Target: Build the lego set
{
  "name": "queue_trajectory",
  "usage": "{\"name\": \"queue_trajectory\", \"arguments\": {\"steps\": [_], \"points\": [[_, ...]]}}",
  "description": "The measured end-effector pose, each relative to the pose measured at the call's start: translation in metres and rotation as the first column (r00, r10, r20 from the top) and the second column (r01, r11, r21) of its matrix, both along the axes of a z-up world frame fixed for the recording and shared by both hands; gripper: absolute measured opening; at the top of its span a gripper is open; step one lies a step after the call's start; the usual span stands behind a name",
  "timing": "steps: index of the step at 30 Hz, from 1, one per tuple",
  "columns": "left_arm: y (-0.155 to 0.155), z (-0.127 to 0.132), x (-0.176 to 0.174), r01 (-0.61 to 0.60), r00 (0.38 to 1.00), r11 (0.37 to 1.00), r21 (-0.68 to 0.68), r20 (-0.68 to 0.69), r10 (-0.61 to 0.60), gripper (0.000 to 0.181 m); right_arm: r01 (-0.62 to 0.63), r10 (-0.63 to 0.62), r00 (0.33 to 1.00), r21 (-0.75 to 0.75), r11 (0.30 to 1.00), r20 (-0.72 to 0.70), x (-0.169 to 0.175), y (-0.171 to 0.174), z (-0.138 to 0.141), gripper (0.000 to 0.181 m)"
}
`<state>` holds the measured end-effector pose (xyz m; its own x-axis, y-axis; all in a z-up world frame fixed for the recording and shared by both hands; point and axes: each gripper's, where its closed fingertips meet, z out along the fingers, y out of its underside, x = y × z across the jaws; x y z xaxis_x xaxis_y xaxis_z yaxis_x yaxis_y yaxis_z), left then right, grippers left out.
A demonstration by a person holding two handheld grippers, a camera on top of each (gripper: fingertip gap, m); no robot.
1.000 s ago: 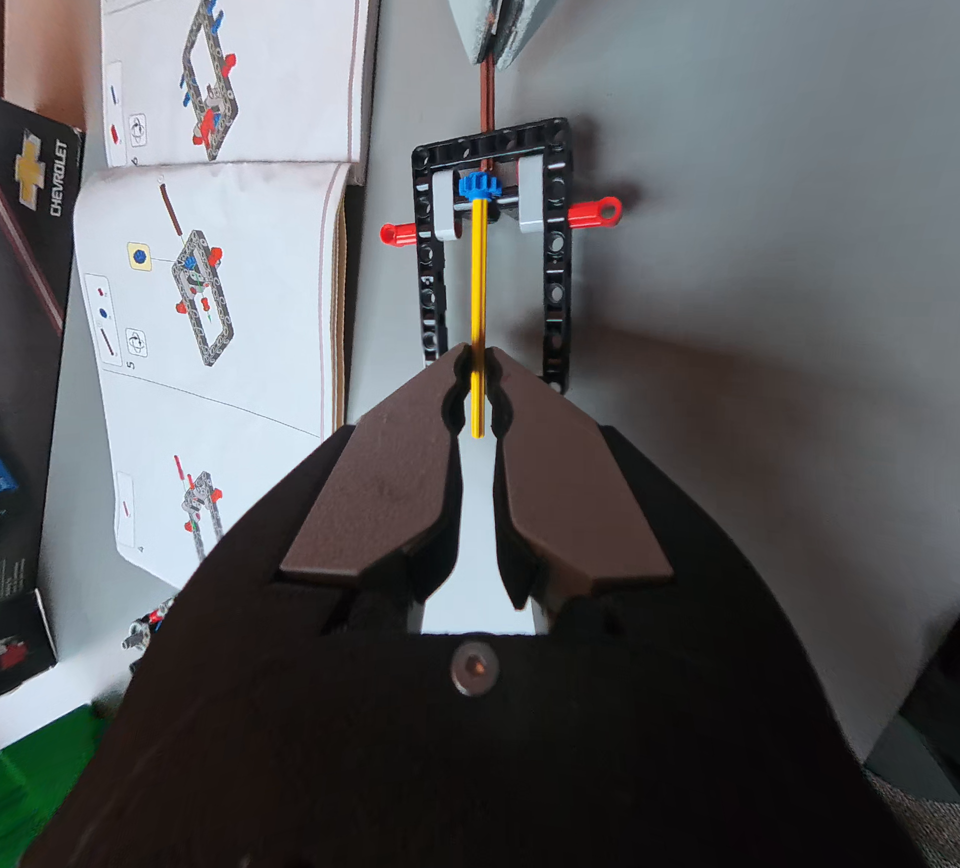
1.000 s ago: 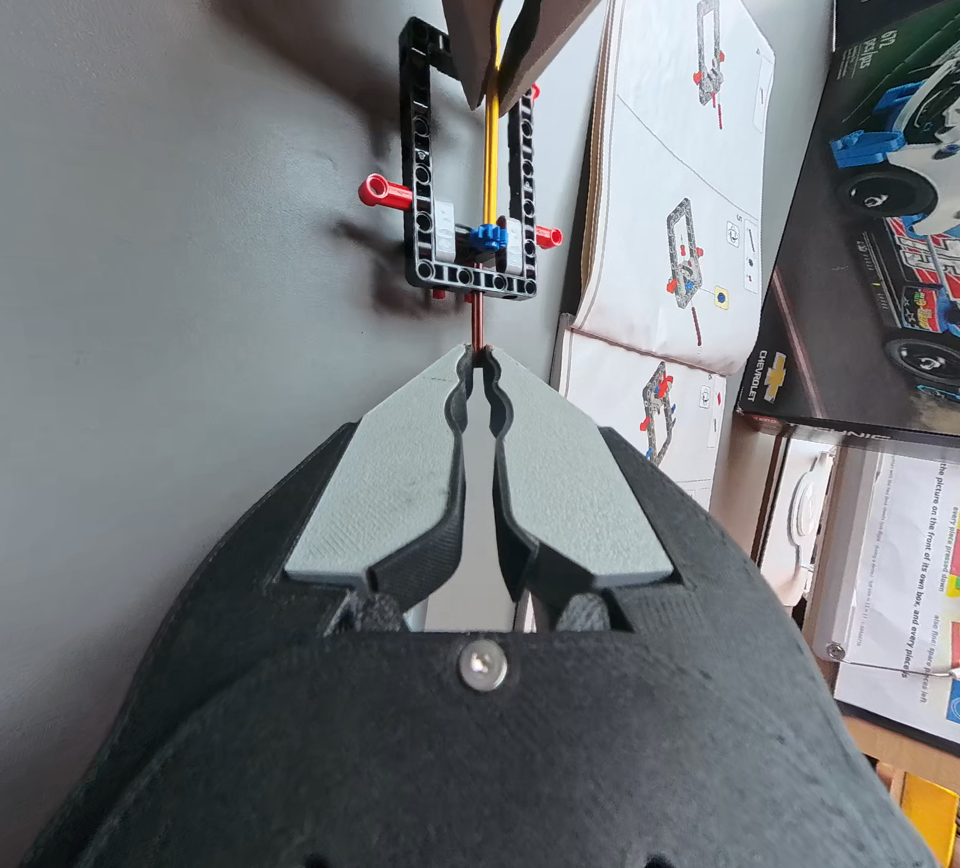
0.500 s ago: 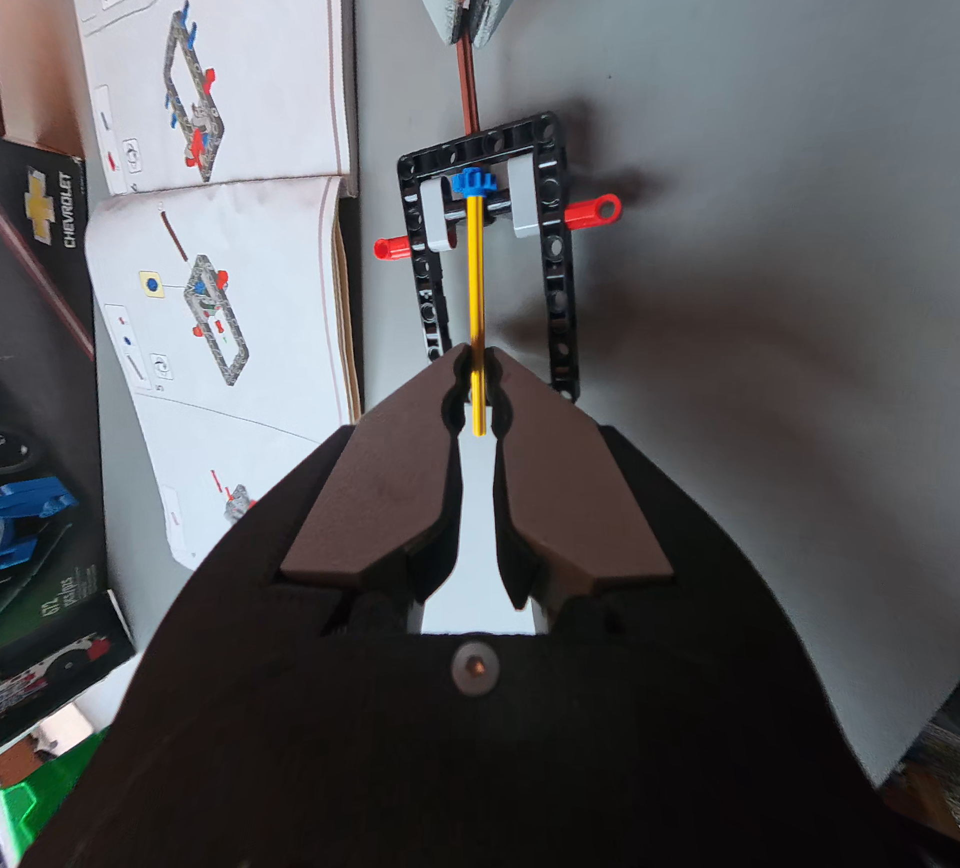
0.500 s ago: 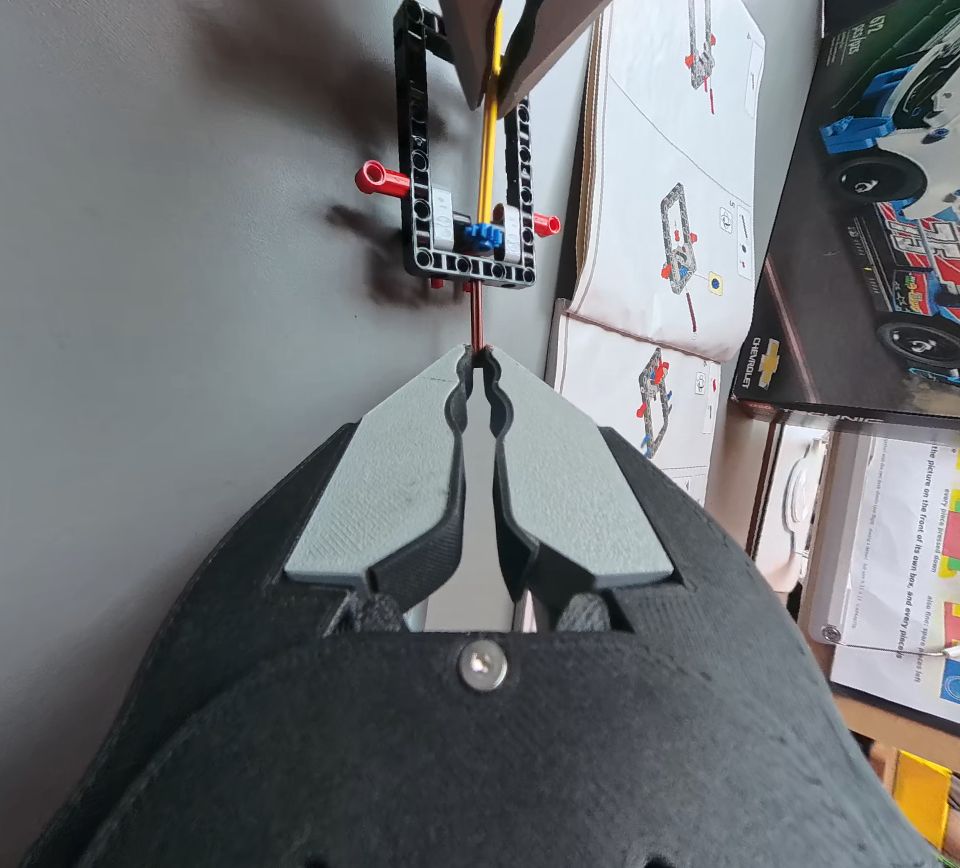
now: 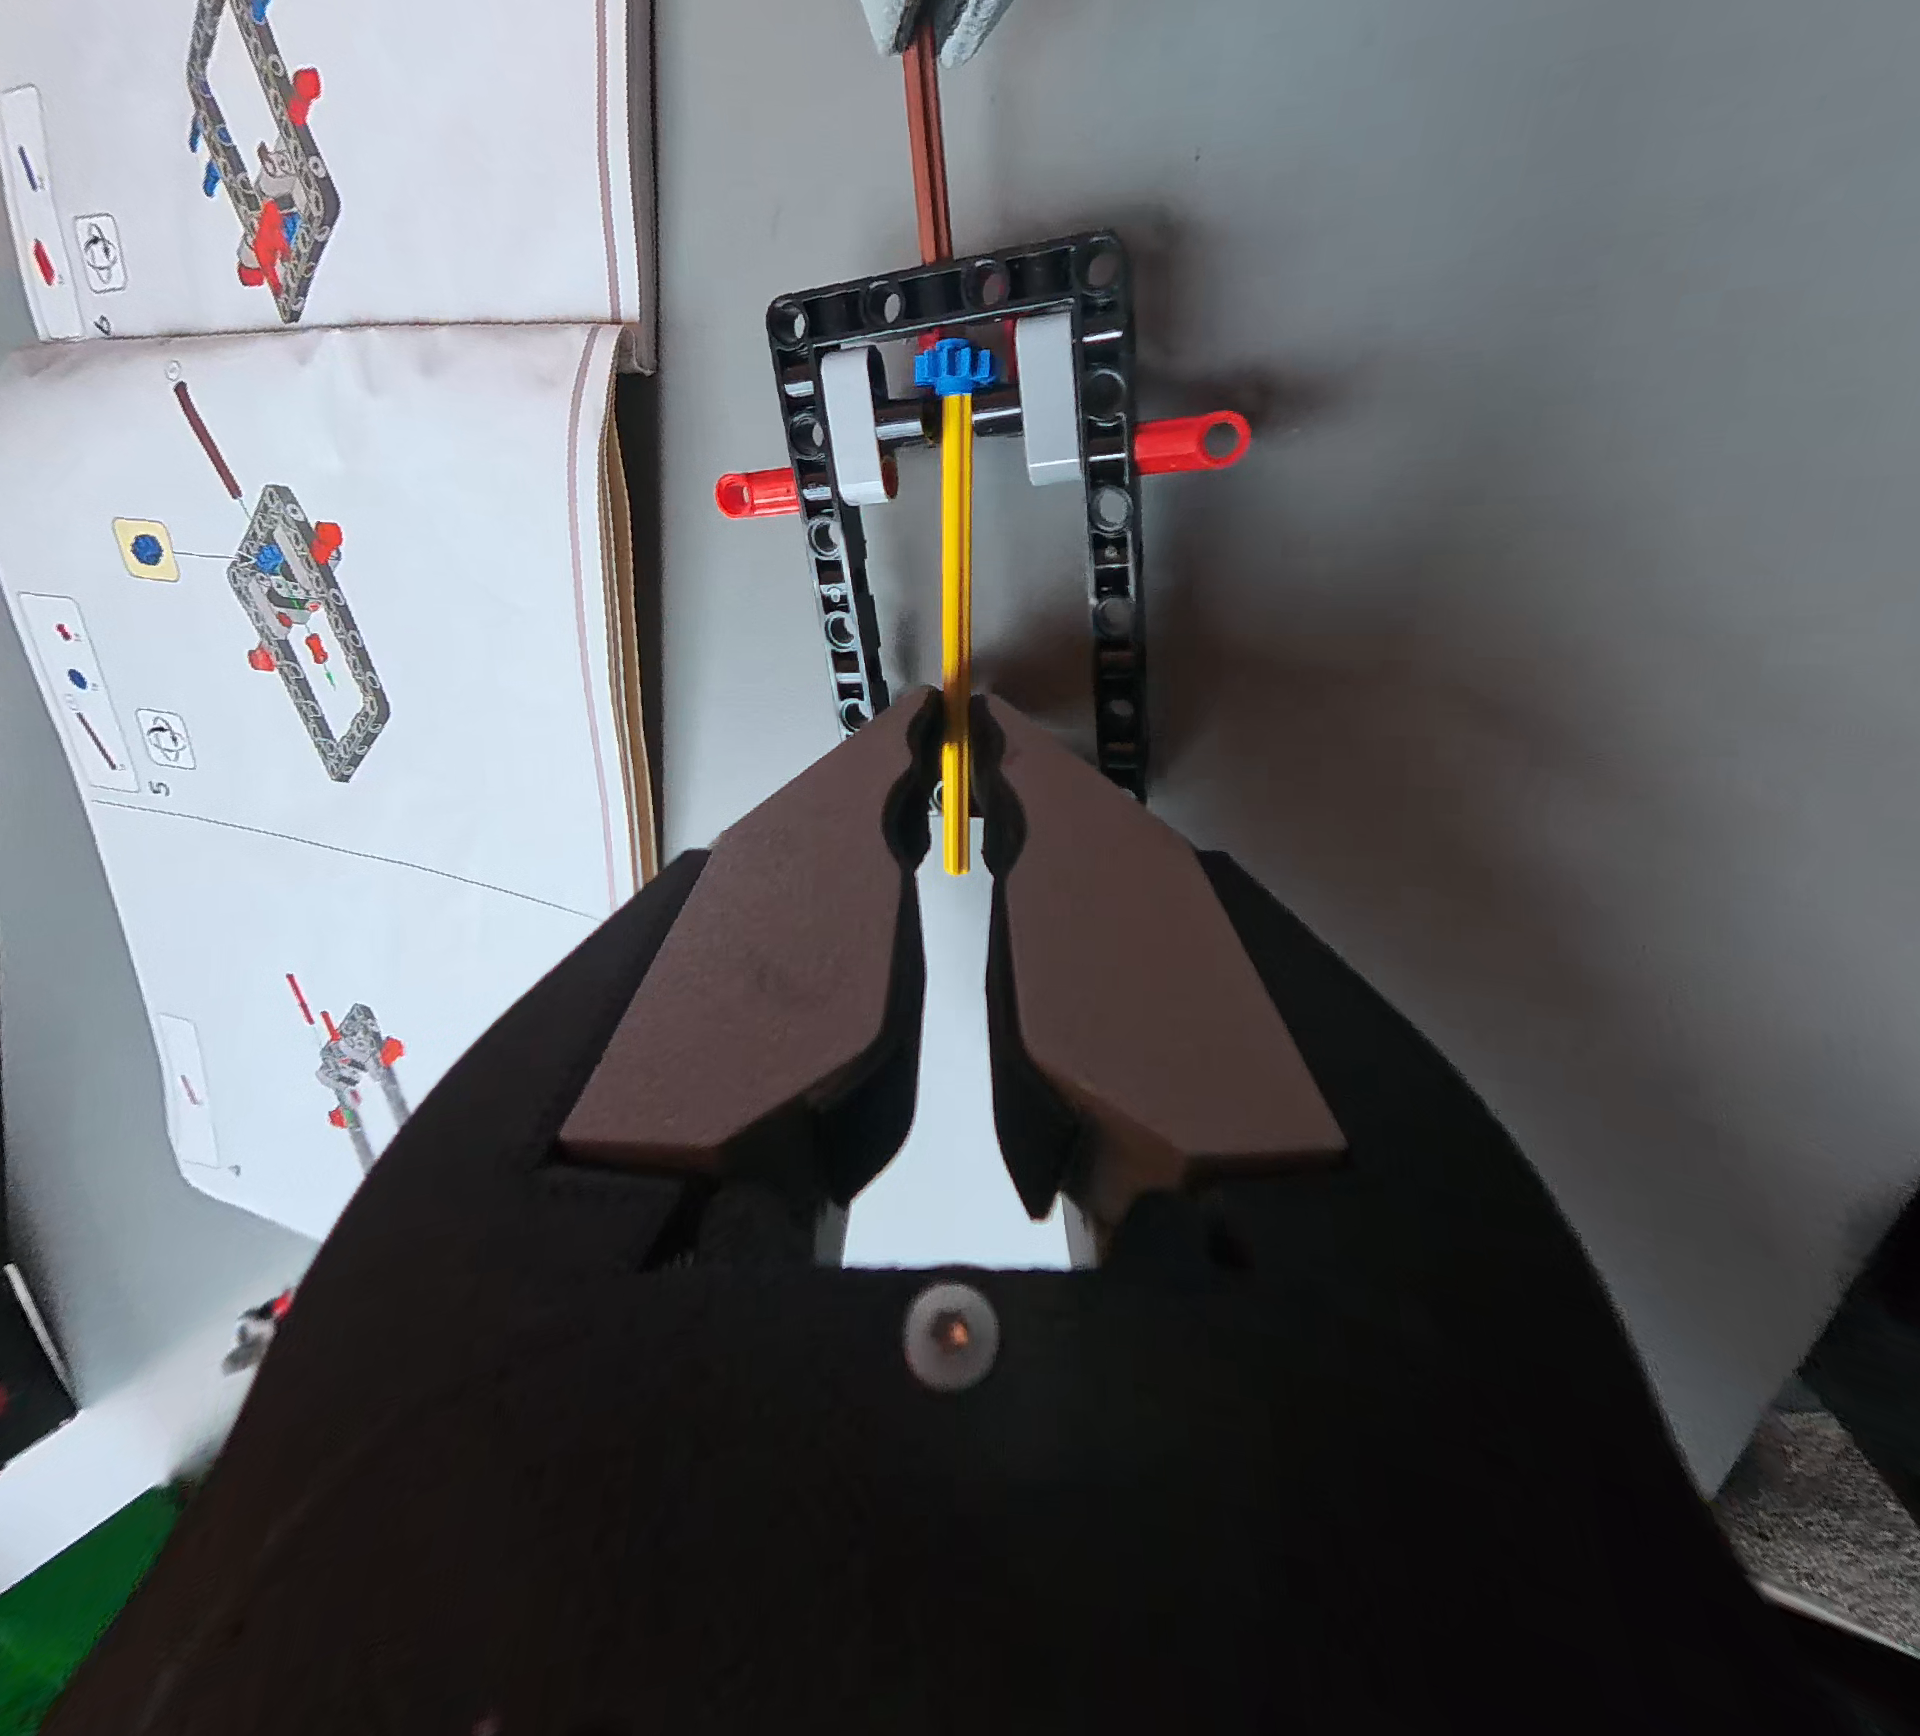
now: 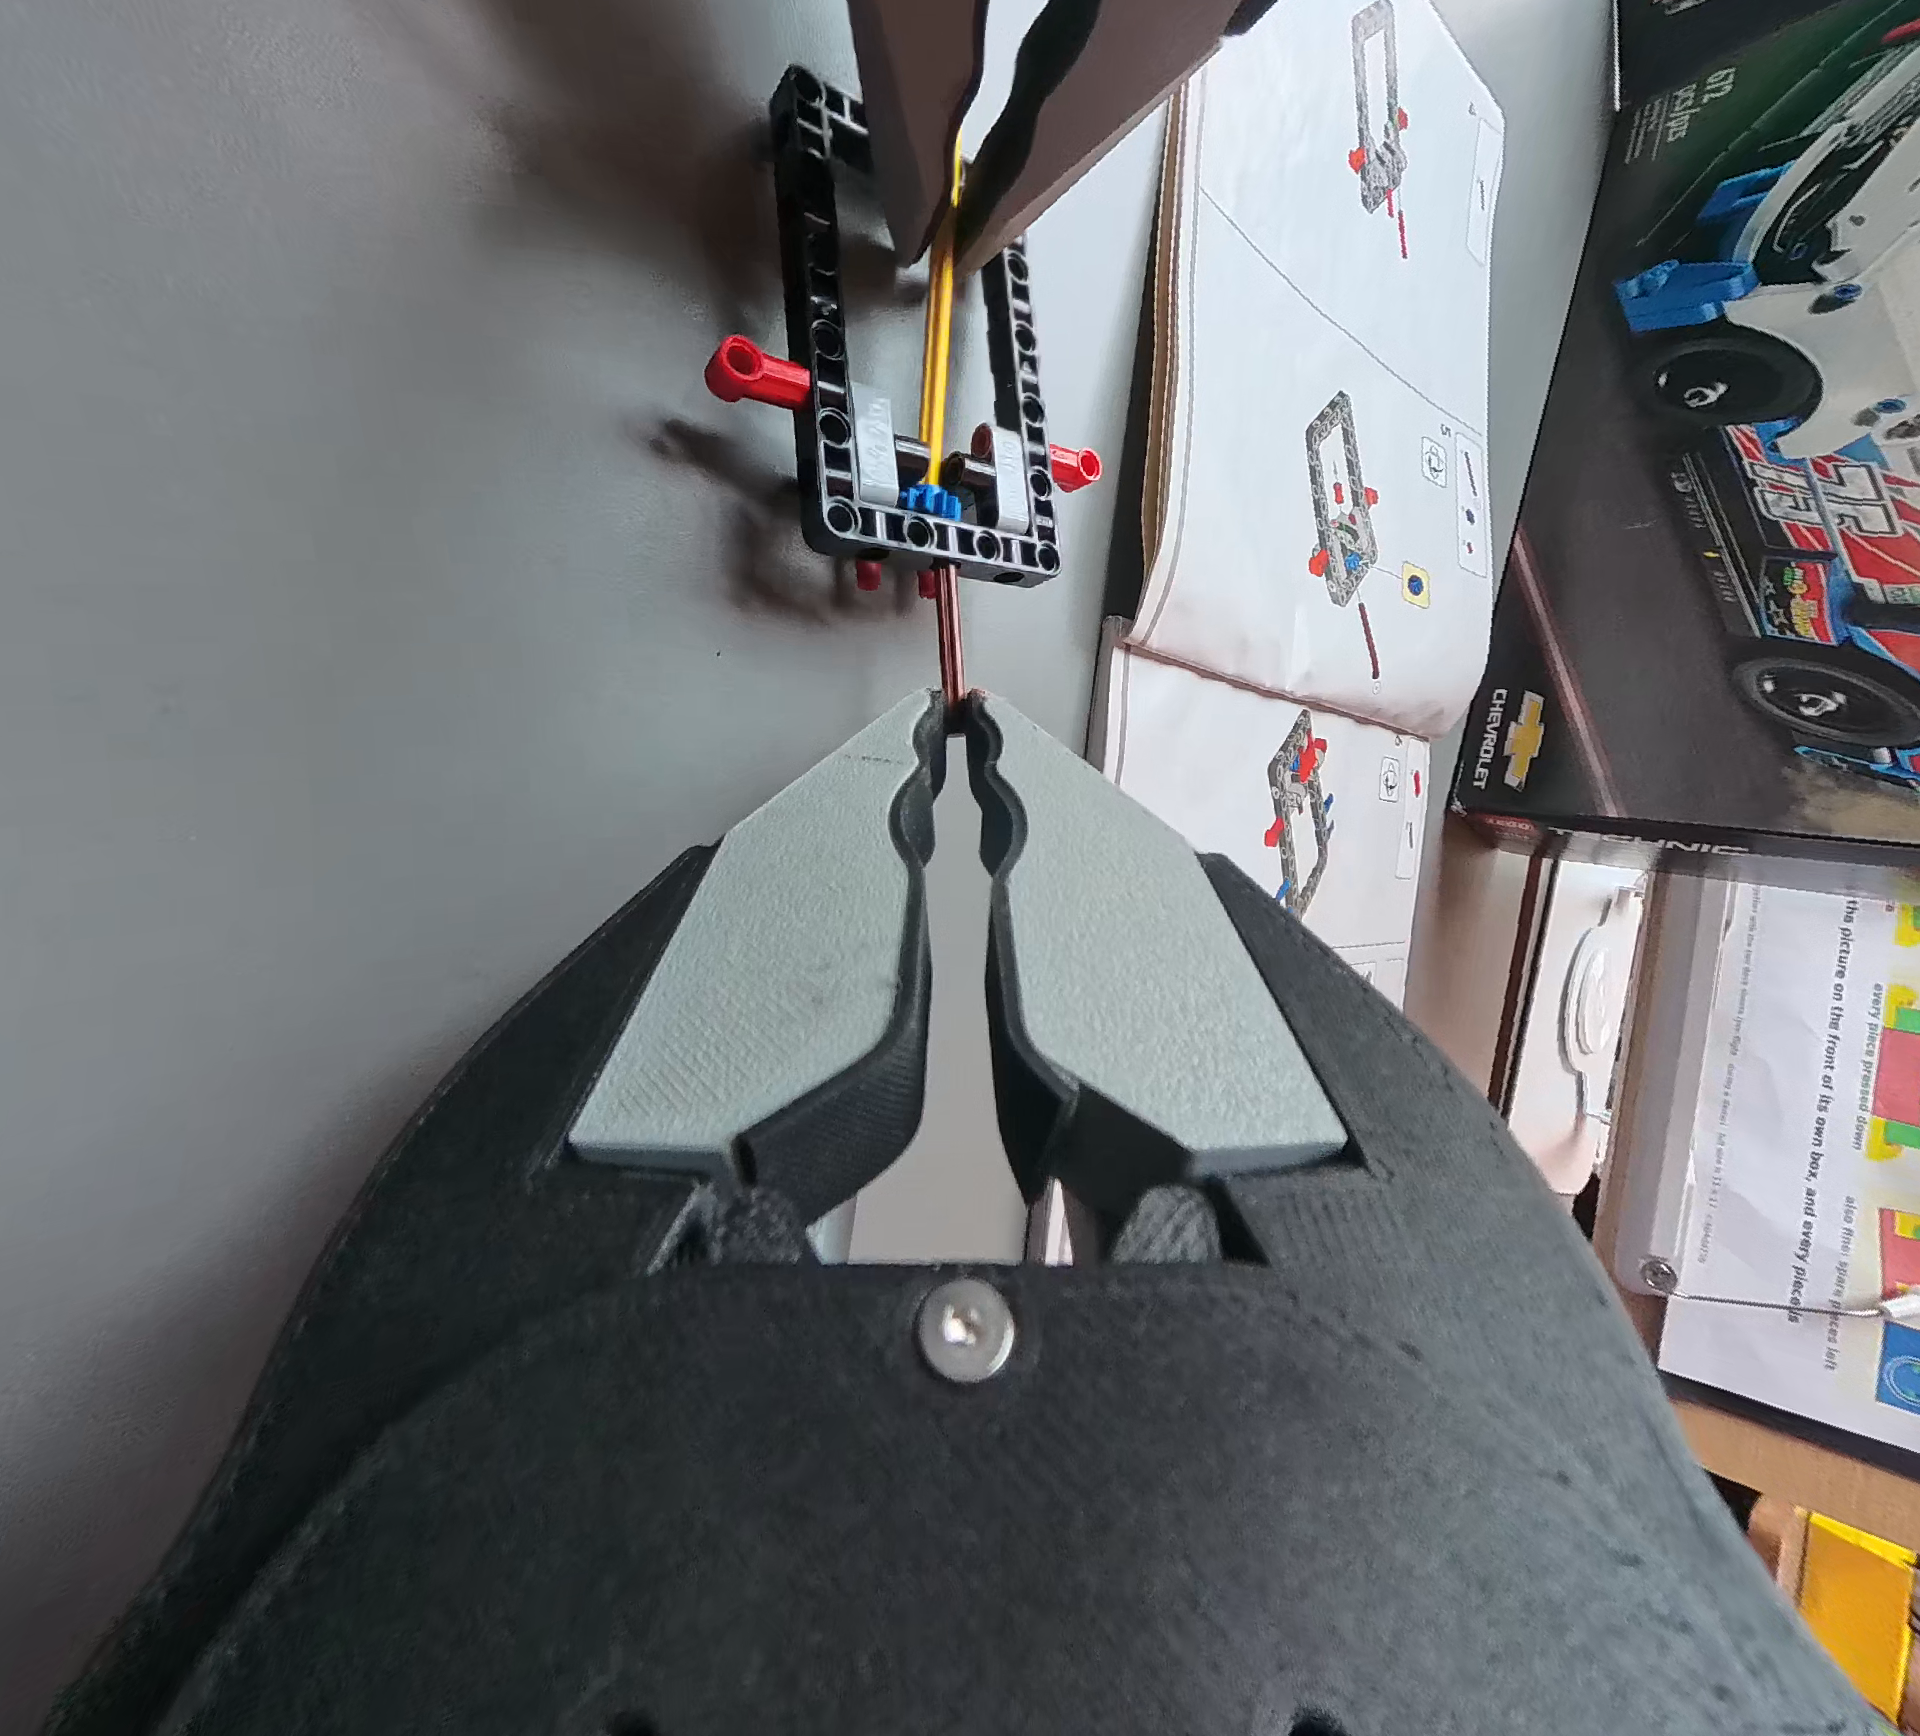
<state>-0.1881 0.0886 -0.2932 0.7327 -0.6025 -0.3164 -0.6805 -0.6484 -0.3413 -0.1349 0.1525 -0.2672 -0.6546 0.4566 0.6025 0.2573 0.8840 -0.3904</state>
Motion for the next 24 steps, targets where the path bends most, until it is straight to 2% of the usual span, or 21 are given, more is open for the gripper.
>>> {"name": "queue_trajectory", "arguments": {"steps": [8,13,21,24], "points": [[-0.0029,0.0043,0.0021,-0.009,0.999,0.996,0.093,0.047,0.005,0.003,0.002,-0.002,1.0,0.041,0.999,0.016,-0.0005,0.0,-0.0025,0.0],[-0.0038,0.0008,0.0019,-0.024,0.996,0.995,0.1,0.085,0.015,0.002,-0.001,0.0,1.0,0.021,1.0,0.009,-0.0015,-0.0027,0.0006,0.0],[0.0031,0.0058,-0.0002,-0.059,0.981,0.981,0.184,0.19,0.023,0.002,0.009,-0.01,1.0,0.028,1.0,0.016,-0.0026,0.0023,-0.0015,0.001],[0.0013,0.0045,0.0001,-0.068,0.974,0.982,0.177,0.223,0.028,0.002,0.009,-0.009,1.0,0.029,1.0,0.007,-0.0032,0.0025,-0.0008,0.0]]}}
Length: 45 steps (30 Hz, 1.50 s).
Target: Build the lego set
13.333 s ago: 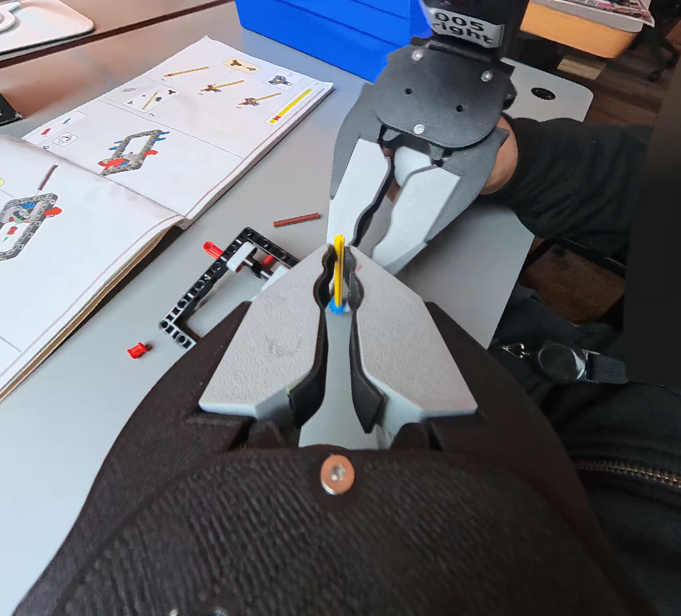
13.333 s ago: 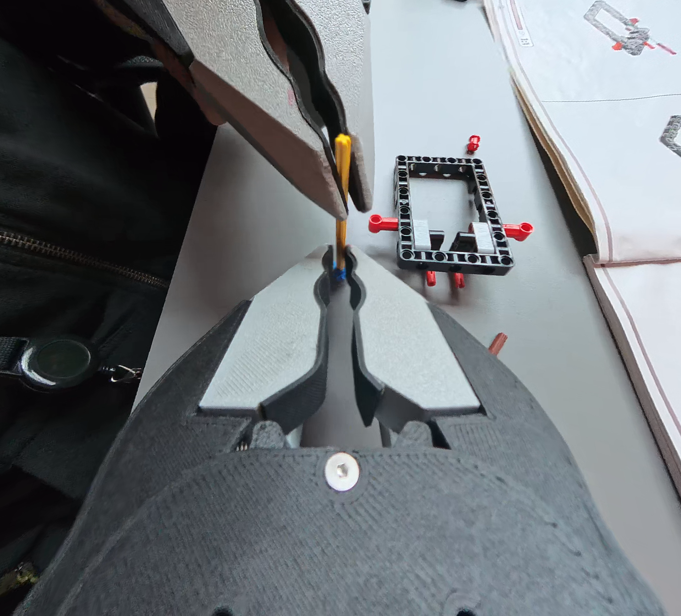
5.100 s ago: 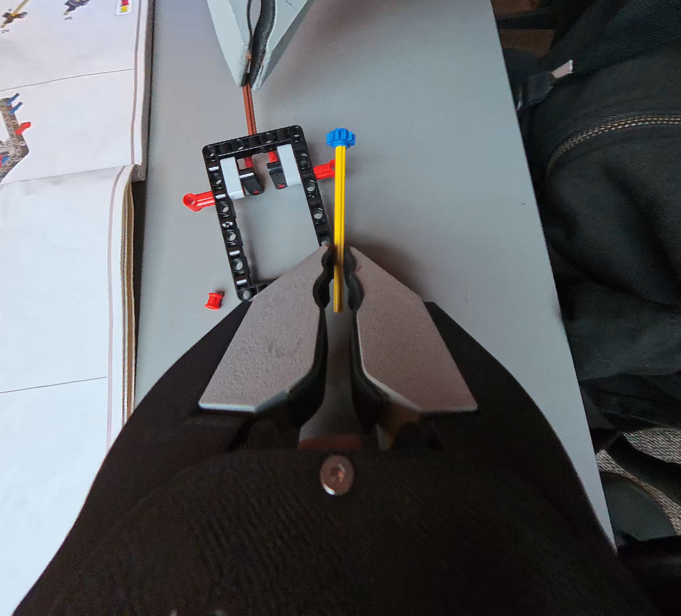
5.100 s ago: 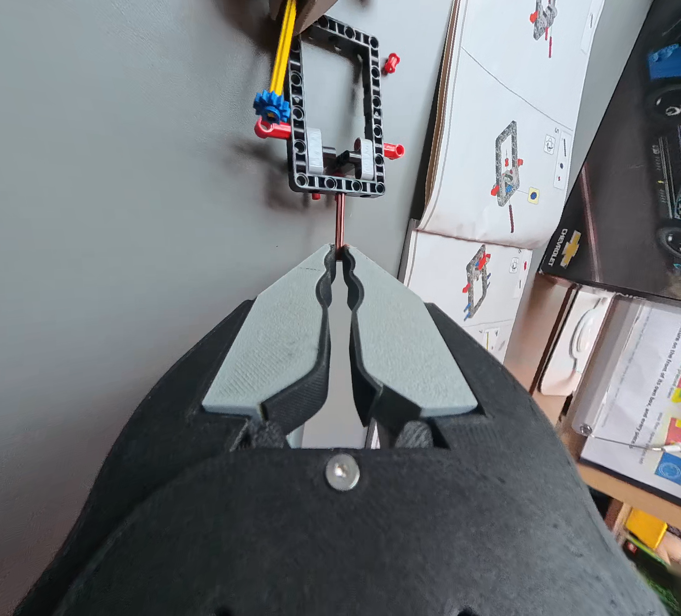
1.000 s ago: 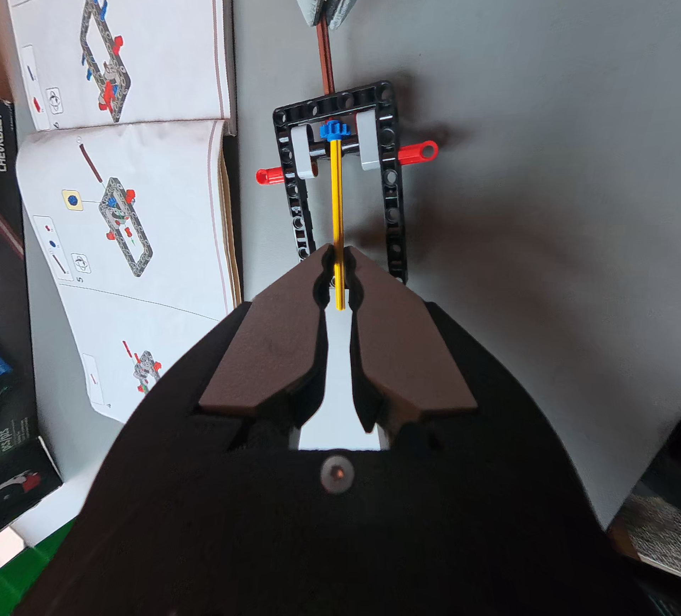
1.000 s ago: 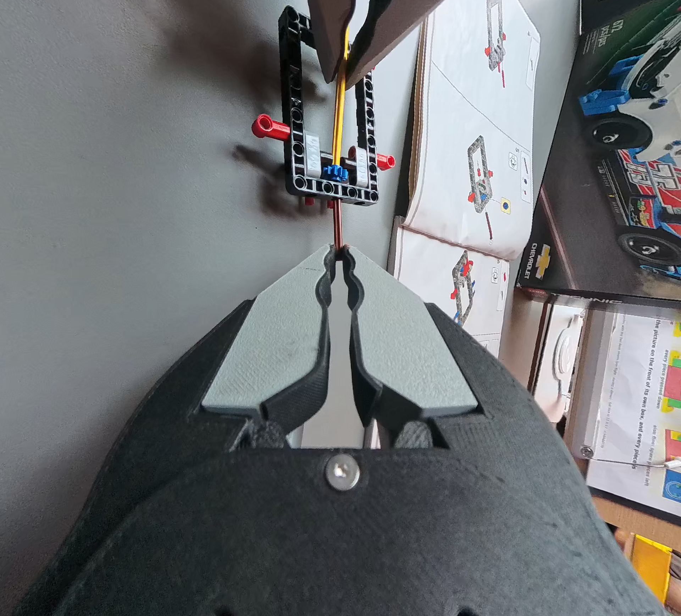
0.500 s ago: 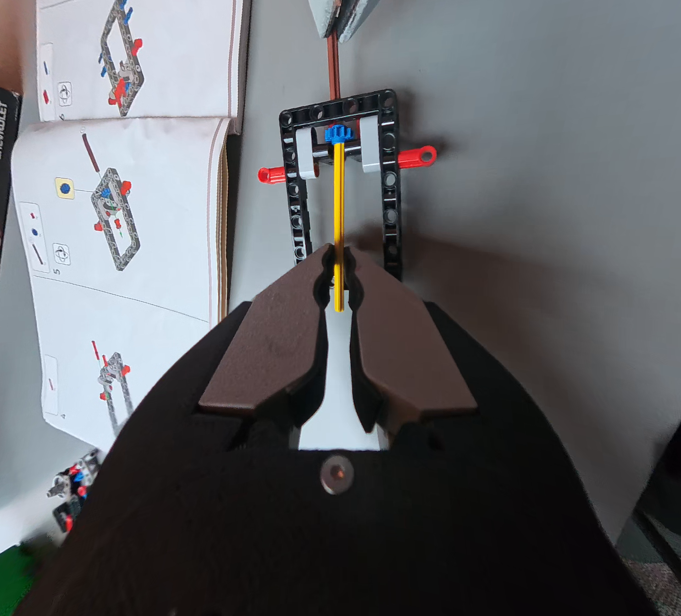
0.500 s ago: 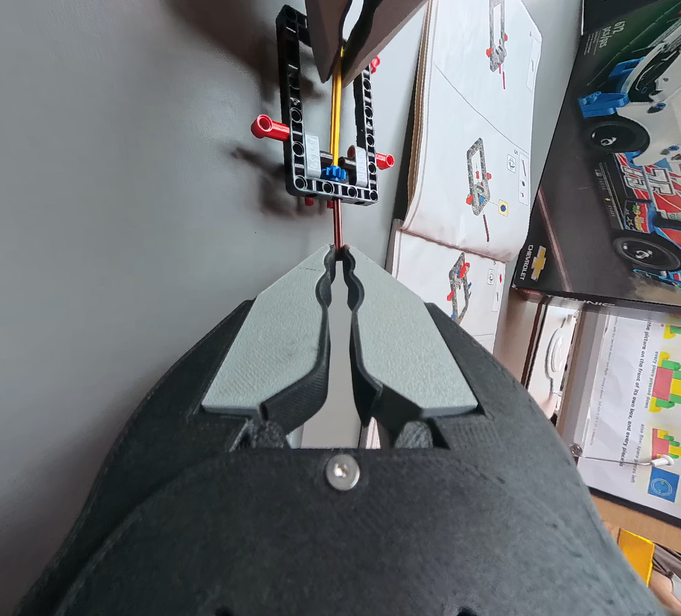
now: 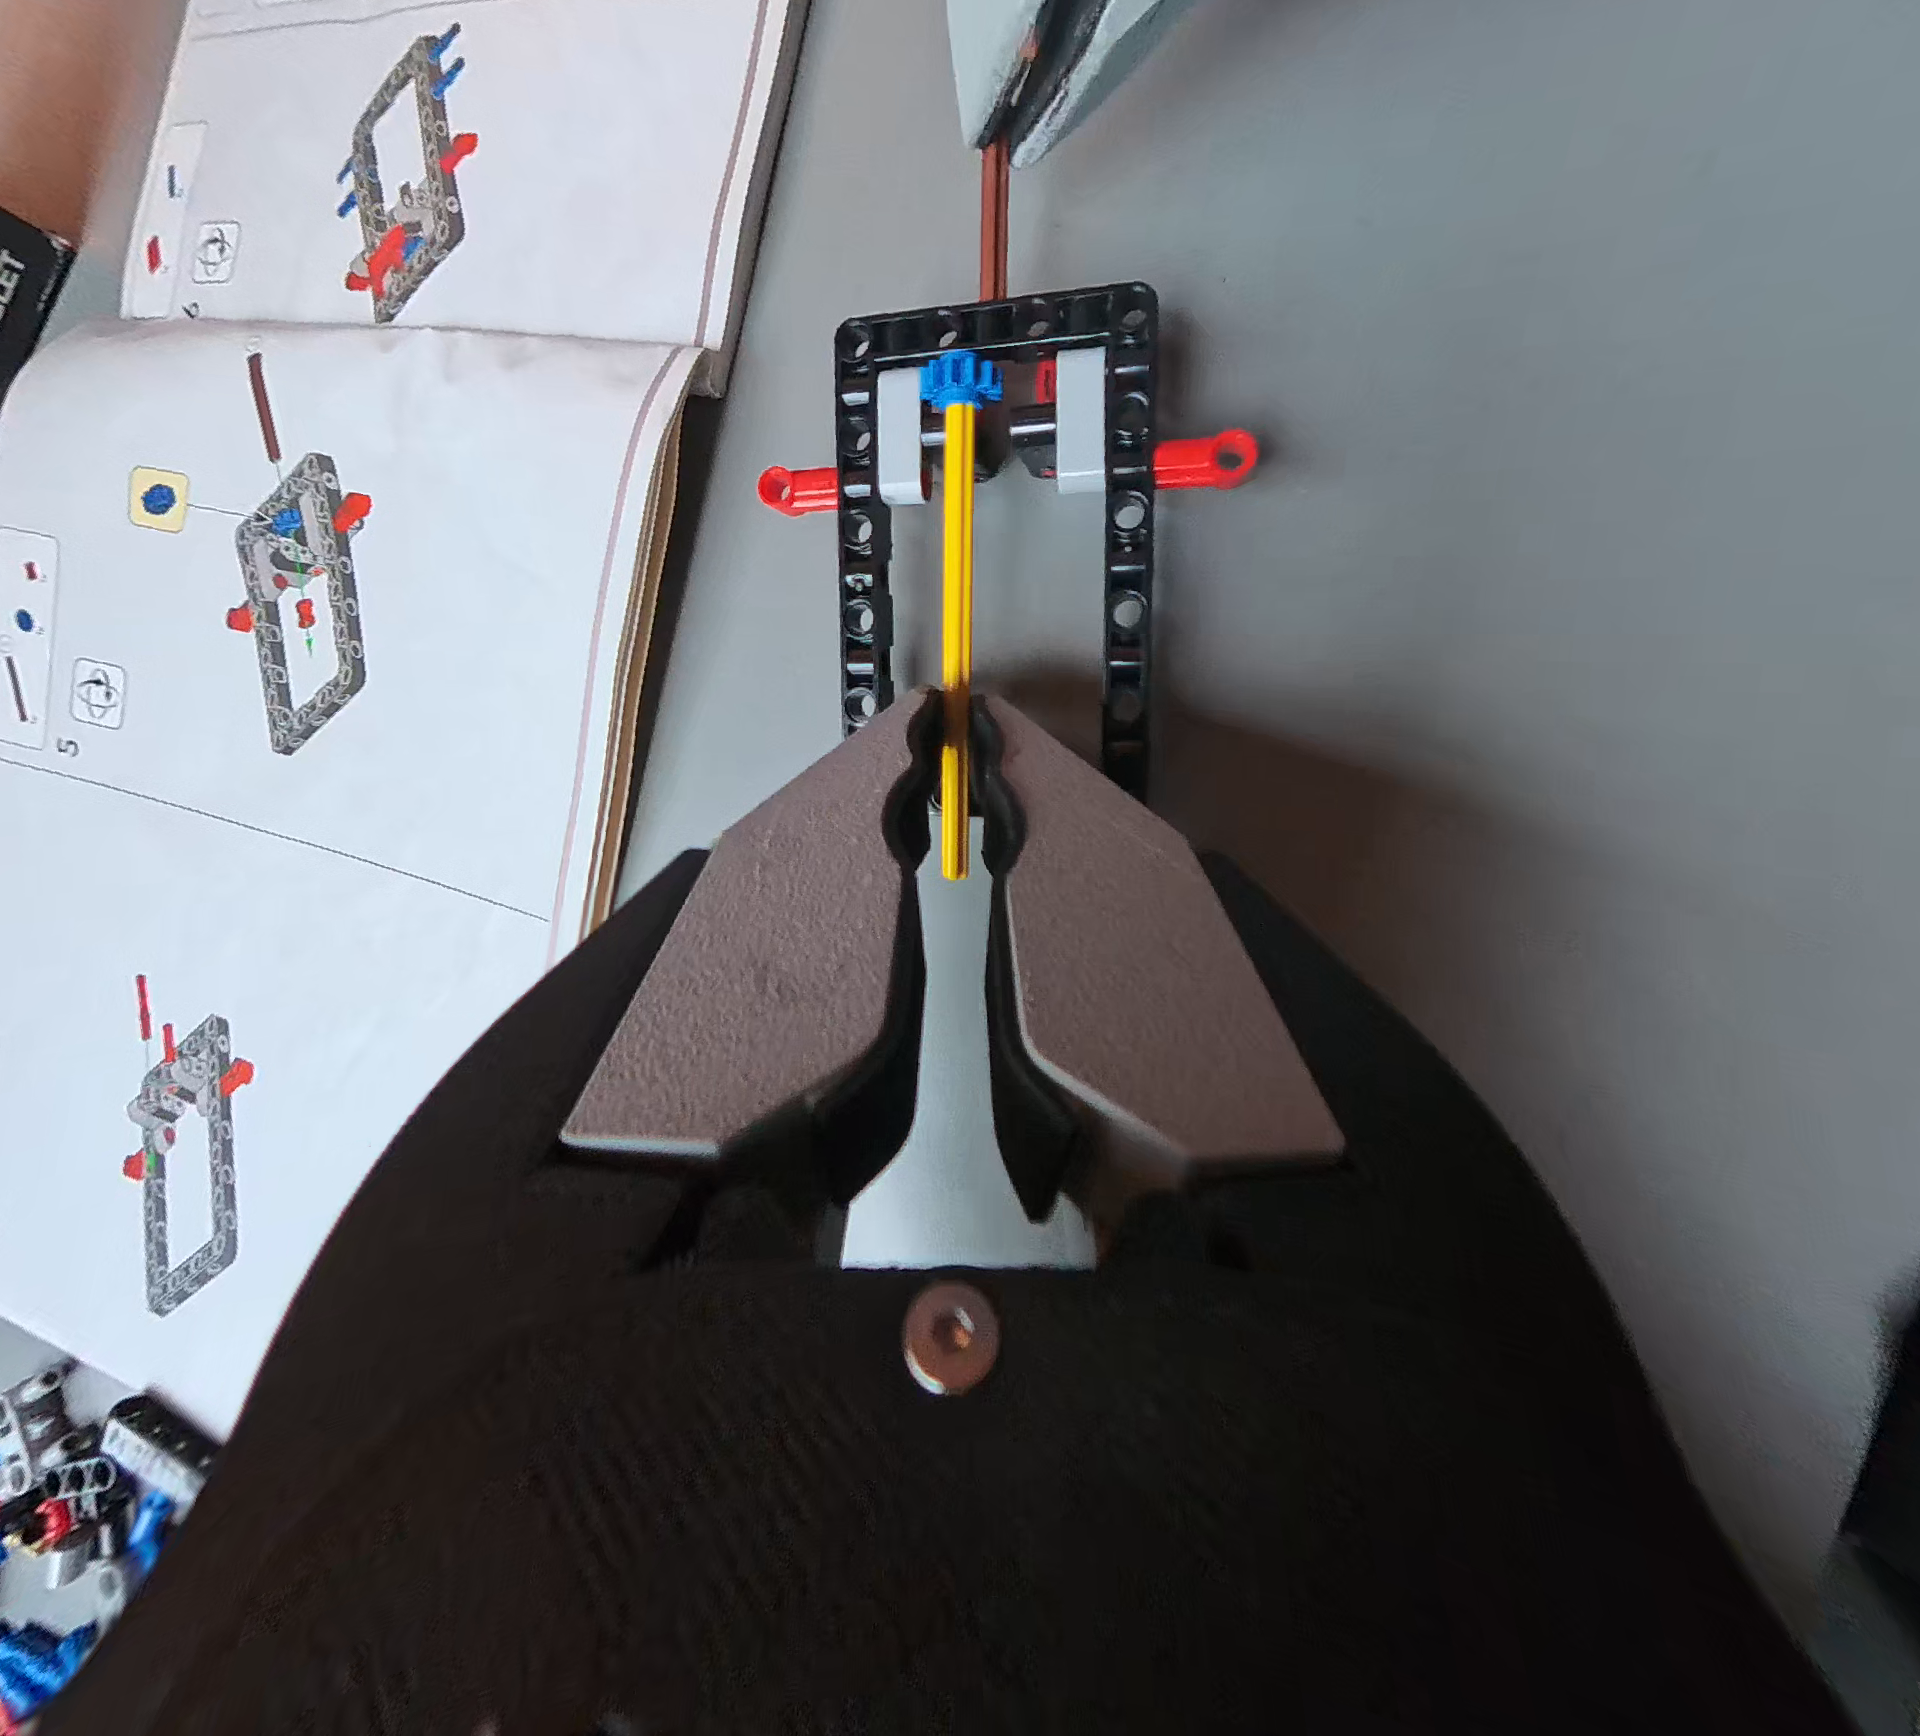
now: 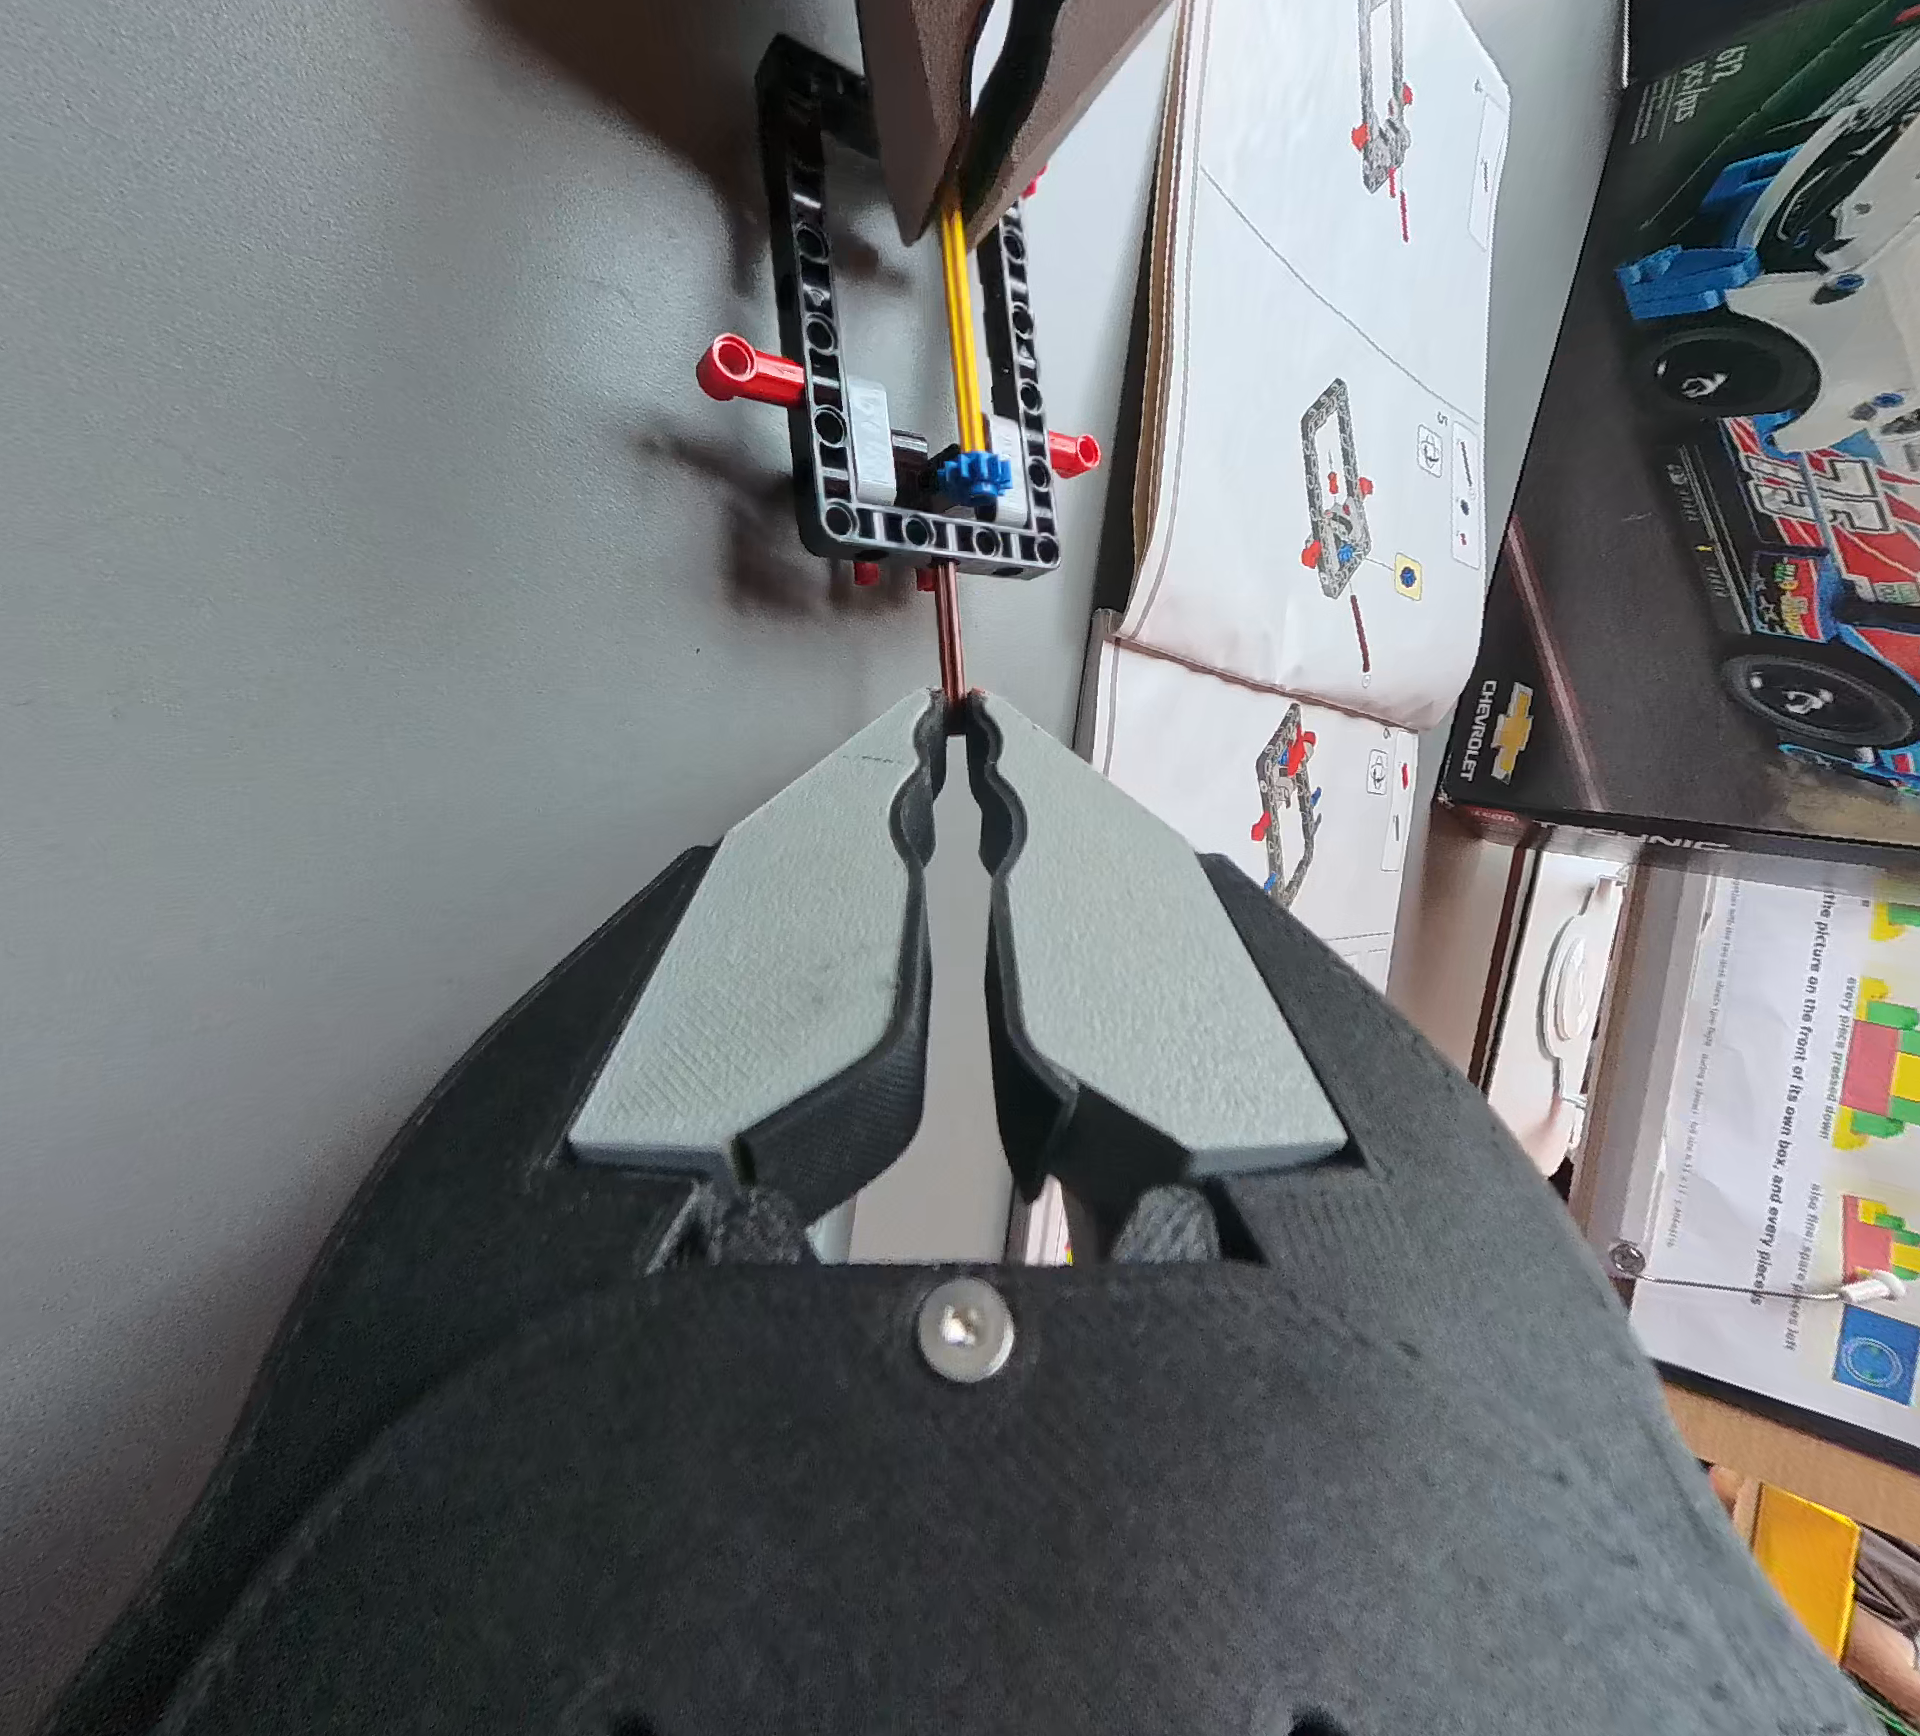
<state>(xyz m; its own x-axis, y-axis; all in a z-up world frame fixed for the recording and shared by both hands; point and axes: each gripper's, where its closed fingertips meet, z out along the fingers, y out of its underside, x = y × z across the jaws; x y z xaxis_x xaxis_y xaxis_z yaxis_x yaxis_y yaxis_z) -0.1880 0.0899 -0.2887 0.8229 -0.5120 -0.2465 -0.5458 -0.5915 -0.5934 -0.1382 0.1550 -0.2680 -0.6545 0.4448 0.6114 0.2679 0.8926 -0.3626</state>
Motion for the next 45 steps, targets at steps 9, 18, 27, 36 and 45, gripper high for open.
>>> {"name": "queue_trajectory", "arguments": {"steps": [9,18,27,36,45], "points": [[-0.0006,-0.0034,0.004,0.02,1.0,0.999,-0.032,0.022,-0.019,0.002,0.006,-0.006,1.0,-0.002,1.0,-0.002,-0.0006,0.0009,0.0022,0.001],[0.0007,-0.0033,0.0061,0.0,0.995,0.999,-0.034,0.104,0.004,0.002,0.004,-0.003,1.0,0.013,1.0,-0.004,0.0,0.0004,0.0022,0.001],[-0.0037,-0.0019,0.0056,0.005,0.991,0.999,0.036,0.136,-0.01,0.002,-0.005,0.005,1.0,0.01,1.0,-0.004,-0.0003,-0.0026,0.0022,0.001],[-0.0026,-0.0014,0.0034,0.011,0.984,0.998,0.065,0.175,-0.023,0.002,-0.005,0.005,1.0,0.017,1.0,-0.007,-0.0002,-0.0038,0.0023,0.001],[-0.0026,-0.0015,0.0024,0.016,0.992,0.996,0.091,0.125,-0.027,0.002,0.011,-0.011,1.0,-0.002,1.0,0.002,-0.0003,-0.0044,0.0022,0.001]]}}
